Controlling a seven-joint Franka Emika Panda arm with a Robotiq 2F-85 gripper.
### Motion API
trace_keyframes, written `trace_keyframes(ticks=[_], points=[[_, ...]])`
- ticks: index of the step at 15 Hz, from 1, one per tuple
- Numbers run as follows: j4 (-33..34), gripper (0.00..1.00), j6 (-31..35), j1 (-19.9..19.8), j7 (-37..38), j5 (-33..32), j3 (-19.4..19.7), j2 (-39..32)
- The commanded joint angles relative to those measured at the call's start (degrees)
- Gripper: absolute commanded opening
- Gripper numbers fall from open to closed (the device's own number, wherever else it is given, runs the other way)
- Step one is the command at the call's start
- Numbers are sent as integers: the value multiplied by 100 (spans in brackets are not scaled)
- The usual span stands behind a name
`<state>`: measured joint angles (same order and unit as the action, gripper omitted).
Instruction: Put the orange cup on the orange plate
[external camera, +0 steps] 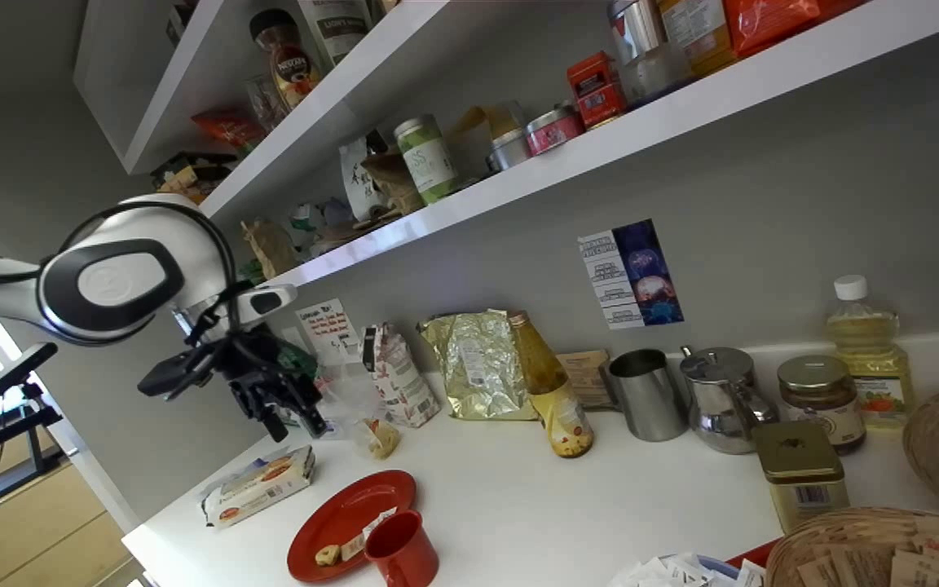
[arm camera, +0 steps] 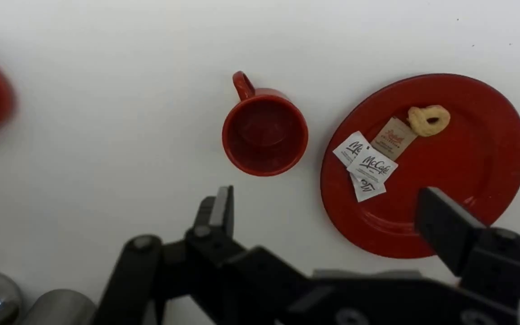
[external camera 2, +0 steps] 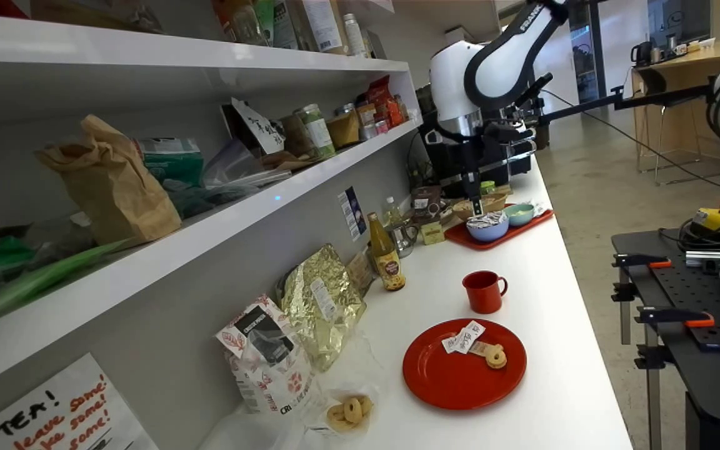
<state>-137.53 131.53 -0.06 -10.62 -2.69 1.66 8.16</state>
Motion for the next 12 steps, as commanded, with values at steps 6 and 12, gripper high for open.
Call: trace_keyframes(ticks=[6,12], points=[[1280,100,-618,20,-409,-108,-172,-1955],[1667,100,-1023,113,-274,-478,-294,-2577]])
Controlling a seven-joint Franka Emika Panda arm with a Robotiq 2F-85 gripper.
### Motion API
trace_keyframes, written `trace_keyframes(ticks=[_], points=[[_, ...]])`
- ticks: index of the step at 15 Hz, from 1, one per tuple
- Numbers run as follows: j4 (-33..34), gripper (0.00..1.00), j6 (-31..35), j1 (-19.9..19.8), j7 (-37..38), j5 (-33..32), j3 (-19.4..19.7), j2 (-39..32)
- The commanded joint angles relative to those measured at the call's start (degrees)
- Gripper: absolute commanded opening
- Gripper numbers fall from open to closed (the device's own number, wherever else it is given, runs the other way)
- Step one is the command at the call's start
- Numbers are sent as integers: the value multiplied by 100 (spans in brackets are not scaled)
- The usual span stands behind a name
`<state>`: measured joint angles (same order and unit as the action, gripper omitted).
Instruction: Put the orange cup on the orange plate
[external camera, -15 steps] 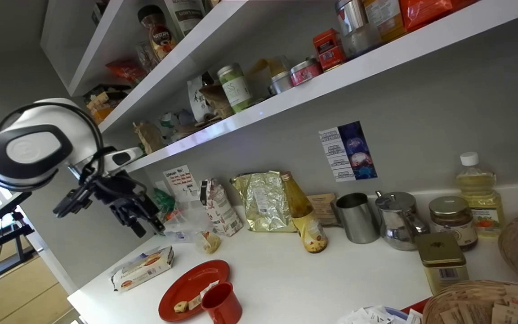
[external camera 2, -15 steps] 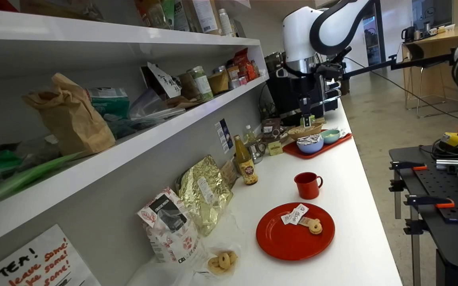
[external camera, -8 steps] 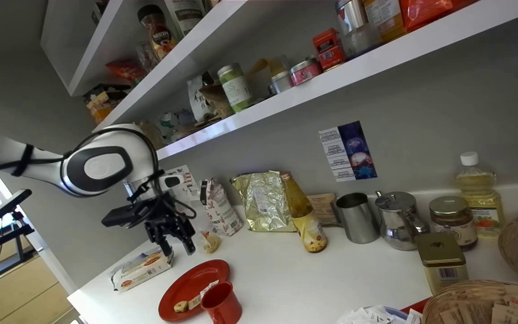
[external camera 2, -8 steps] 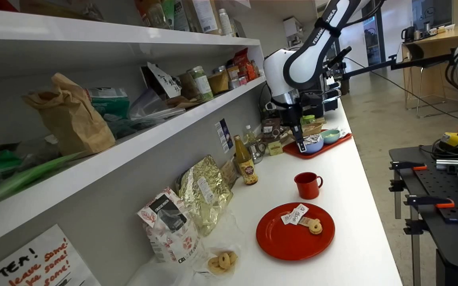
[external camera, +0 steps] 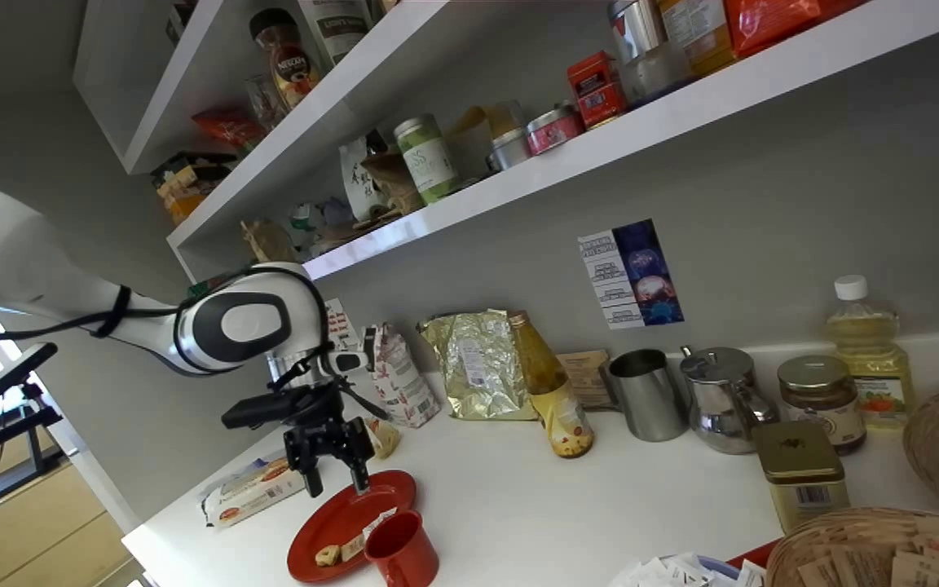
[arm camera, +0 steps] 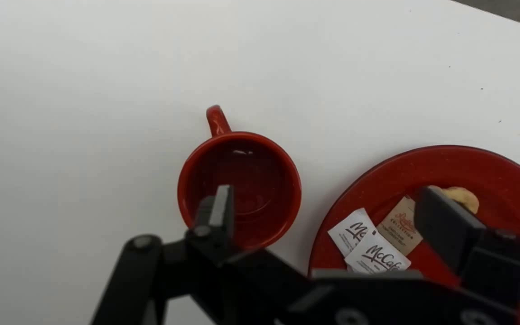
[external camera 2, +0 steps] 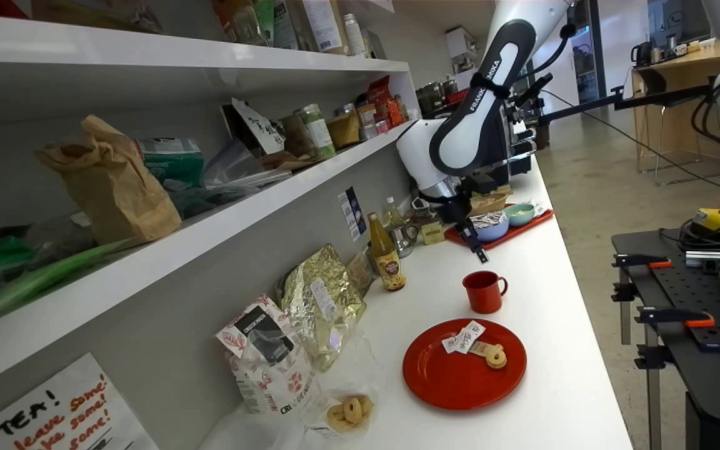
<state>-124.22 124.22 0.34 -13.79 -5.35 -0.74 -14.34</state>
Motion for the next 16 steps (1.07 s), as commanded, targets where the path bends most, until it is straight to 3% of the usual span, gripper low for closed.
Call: trace_keyframes(ticks=[1,7,16], points=[[363,100,-340,97,59,-254,-77,-391],[505,100,-493,235,158,-339,-176,-699],[546,100,150,269,922,-379,2,-1059]])
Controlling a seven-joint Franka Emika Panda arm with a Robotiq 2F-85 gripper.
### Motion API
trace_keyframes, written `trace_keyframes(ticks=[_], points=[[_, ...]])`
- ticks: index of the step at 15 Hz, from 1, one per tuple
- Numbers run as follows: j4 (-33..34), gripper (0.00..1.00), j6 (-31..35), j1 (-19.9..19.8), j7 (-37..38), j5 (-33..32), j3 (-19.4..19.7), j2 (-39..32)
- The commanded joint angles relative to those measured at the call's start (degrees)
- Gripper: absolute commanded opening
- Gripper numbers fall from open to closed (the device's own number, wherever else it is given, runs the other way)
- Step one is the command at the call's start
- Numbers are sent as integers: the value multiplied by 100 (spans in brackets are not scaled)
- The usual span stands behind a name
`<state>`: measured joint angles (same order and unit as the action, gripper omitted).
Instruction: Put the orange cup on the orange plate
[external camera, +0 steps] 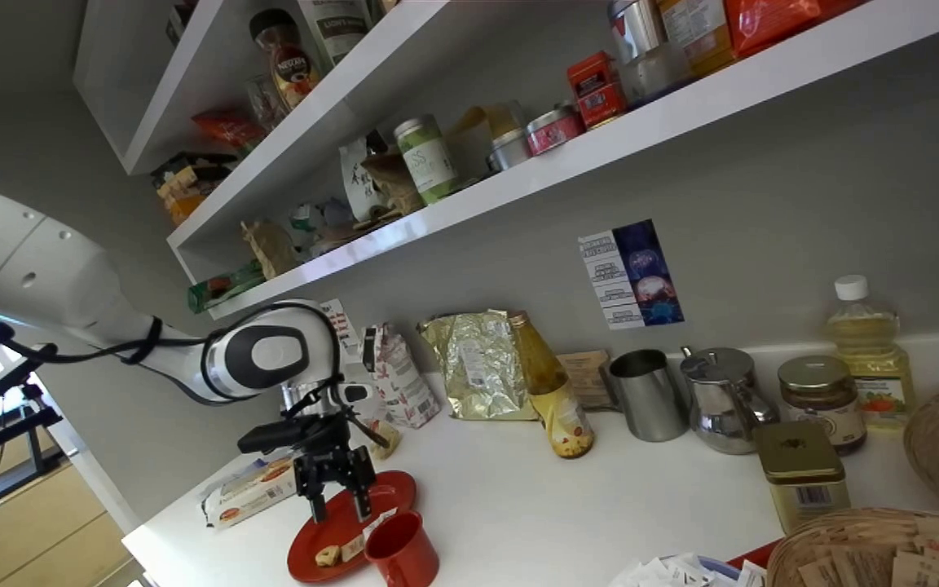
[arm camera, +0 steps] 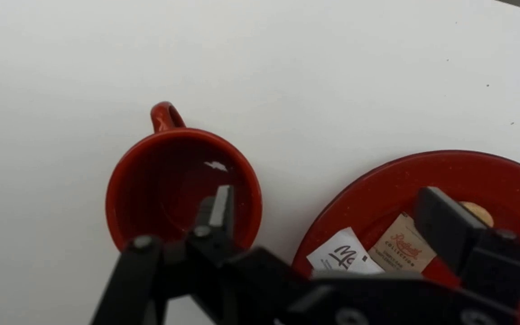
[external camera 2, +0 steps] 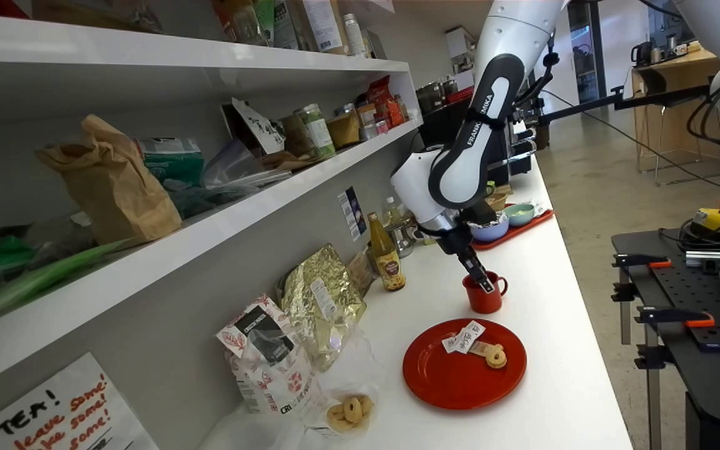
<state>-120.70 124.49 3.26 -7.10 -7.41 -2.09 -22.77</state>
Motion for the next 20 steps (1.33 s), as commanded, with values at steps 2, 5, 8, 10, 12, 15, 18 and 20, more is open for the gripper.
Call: trace_keyframes(ticks=[2,5,8,10,12,15,18,20], points=[[240,100,203,-85,335,-133,229,-294],[348,100,252,-208,314,-61,341,-399],[465,100,211,-315,262,-12,368,-458],[523,100,183,-348,242,-6,348,-466],[582,100,150,-339,240,-13,332,-489],[661,100,111,-302,234,-37,301,-559],[717,100,76,-237,259,-84,288,-658],[767,100,23,-208,260,-90,285,-739]])
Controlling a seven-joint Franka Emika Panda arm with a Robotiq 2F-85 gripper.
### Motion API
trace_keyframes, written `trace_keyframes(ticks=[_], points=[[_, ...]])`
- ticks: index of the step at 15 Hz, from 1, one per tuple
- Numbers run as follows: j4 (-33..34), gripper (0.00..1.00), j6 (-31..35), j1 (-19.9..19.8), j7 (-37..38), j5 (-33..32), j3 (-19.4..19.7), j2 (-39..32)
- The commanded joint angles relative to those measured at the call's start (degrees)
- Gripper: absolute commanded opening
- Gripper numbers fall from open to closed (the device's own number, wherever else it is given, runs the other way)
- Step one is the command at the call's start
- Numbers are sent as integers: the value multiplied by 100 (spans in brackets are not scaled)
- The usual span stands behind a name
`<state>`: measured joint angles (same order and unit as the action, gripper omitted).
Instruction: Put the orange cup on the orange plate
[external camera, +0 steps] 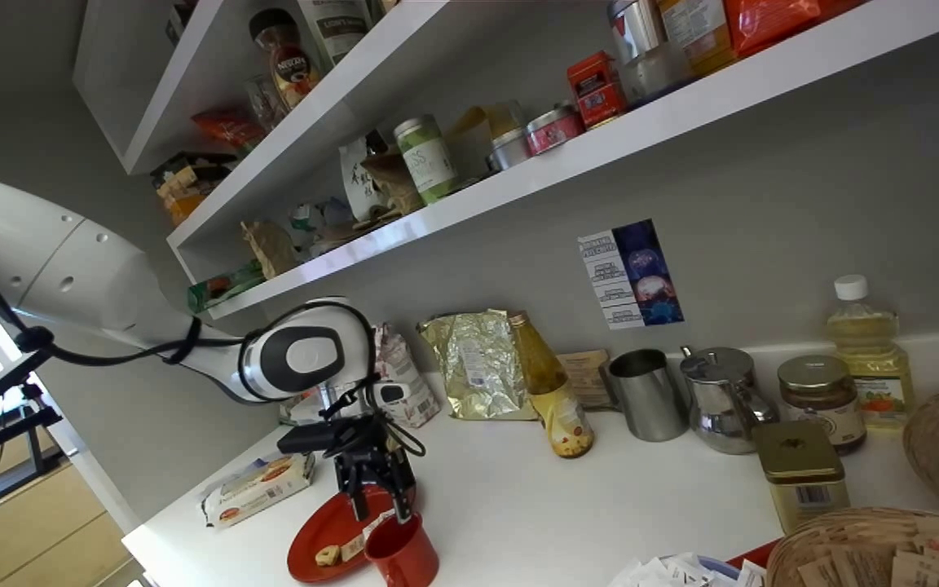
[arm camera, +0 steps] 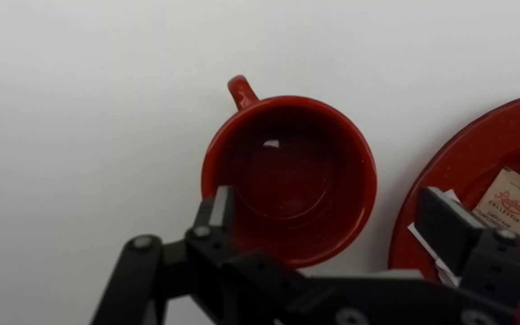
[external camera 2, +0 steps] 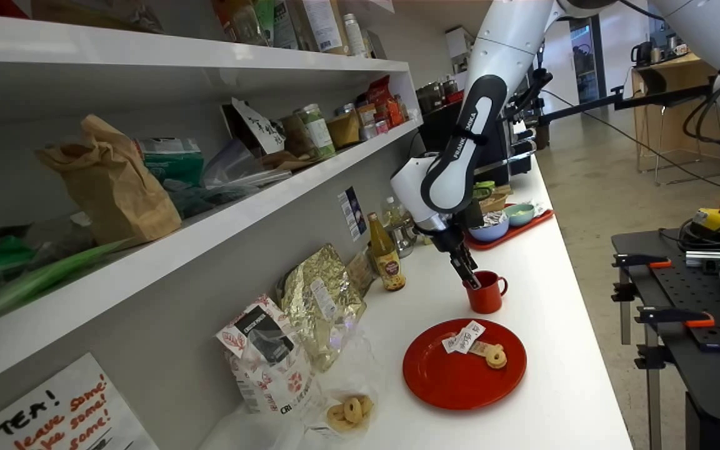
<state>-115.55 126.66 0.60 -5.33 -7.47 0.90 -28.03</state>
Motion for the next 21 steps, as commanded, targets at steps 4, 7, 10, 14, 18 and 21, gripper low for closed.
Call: trace_keyframes(ticks=[4,7,10,14,18,21], points=[[363,100,-319,67,53,-61,-23,-359],[428,100,-420,78,64,-50,-36,-426],[474,85,-472,108,50,-92,-54,-471],[514,53,-547,115,3,-39,-110,-492],[523,21,-592,111,-36,-38,-127,-479],[527,1,-587,104,-56,-48,-124,-475]])
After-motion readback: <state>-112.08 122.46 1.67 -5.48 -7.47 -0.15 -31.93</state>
